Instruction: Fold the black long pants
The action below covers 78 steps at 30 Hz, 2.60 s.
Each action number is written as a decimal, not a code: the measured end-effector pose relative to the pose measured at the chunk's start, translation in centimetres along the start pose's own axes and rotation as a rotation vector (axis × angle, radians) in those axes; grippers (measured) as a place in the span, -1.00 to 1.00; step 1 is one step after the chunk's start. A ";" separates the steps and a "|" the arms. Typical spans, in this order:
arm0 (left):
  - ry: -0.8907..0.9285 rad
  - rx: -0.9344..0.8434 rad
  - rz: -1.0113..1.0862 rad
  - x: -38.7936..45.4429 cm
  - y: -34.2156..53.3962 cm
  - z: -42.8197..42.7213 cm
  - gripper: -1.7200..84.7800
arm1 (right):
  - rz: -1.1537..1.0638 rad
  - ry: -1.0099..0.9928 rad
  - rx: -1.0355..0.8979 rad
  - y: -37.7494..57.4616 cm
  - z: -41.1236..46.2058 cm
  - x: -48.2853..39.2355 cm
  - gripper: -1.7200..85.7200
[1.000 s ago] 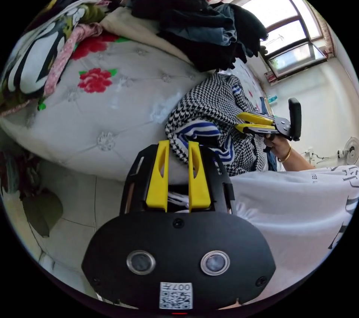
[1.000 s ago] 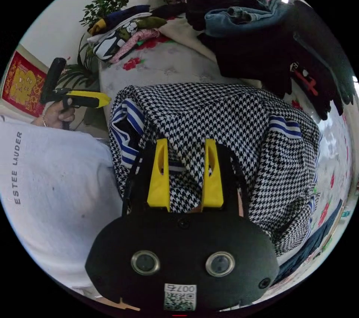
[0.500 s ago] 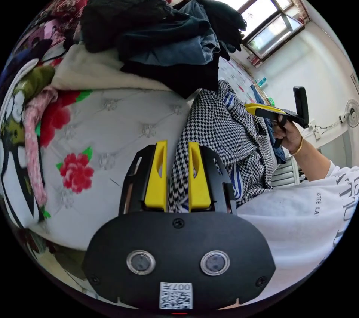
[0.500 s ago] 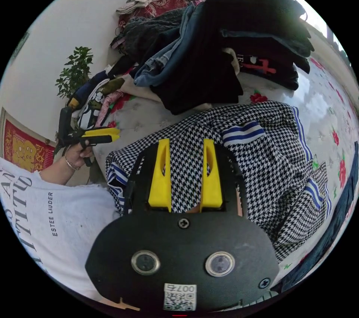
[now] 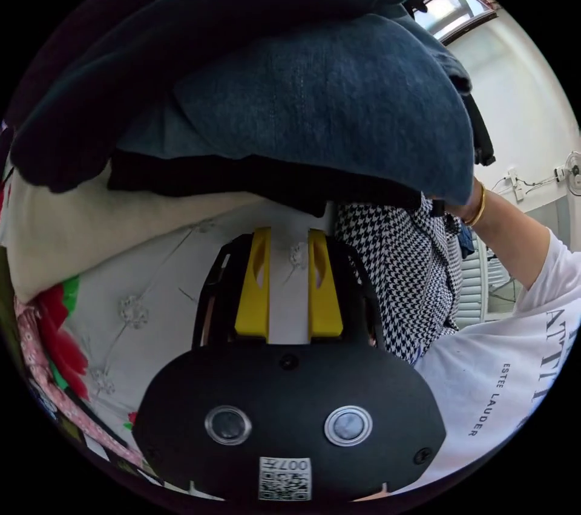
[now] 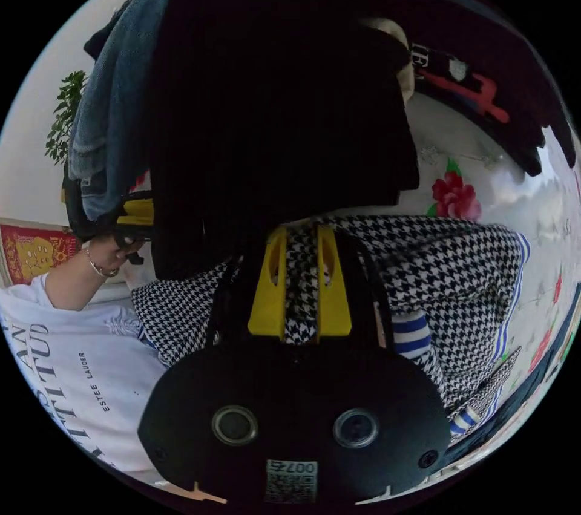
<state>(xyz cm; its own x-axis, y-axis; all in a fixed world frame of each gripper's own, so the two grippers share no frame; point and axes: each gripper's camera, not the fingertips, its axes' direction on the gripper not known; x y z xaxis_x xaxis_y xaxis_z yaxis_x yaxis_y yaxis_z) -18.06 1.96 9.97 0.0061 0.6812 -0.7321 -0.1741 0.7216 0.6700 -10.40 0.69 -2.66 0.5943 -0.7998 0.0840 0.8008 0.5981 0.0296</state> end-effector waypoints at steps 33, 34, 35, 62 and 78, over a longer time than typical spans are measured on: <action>-0.141 0.752 -0.271 -9.7 0.1 -19.3 -0.98 | -0.438 -0.101 0.567 -3.3 -14.6 -8.7 -0.94; -0.158 0.761 -0.273 -9.4 0.1 -19.0 -0.98 | -0.435 -0.080 0.549 -2.1 -13.7 -8.7 -0.94; -0.155 0.765 -0.278 -9.4 0.0 -18.9 -0.98 | -0.434 -0.043 0.501 -0.7 -11.7 -9.0 -0.94; -0.517 0.686 -0.236 -7.8 -7.0 -9.7 -0.98 | -0.259 0.201 0.264 -22.1 -2.6 -4.3 -0.93; -0.583 0.554 -0.055 -13.7 -19.2 -4.2 -0.94 | -0.141 0.246 0.190 -30.2 -3.5 -2.2 -0.94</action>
<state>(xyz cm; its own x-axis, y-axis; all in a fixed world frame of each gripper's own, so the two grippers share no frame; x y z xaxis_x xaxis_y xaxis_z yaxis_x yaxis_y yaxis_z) -18.96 -21.75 6.60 0.5405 0.4875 -0.6857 0.3536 0.6080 0.7109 -35.65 -15.80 -7.23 0.4977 -0.8492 -0.1763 0.8618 0.4612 0.2111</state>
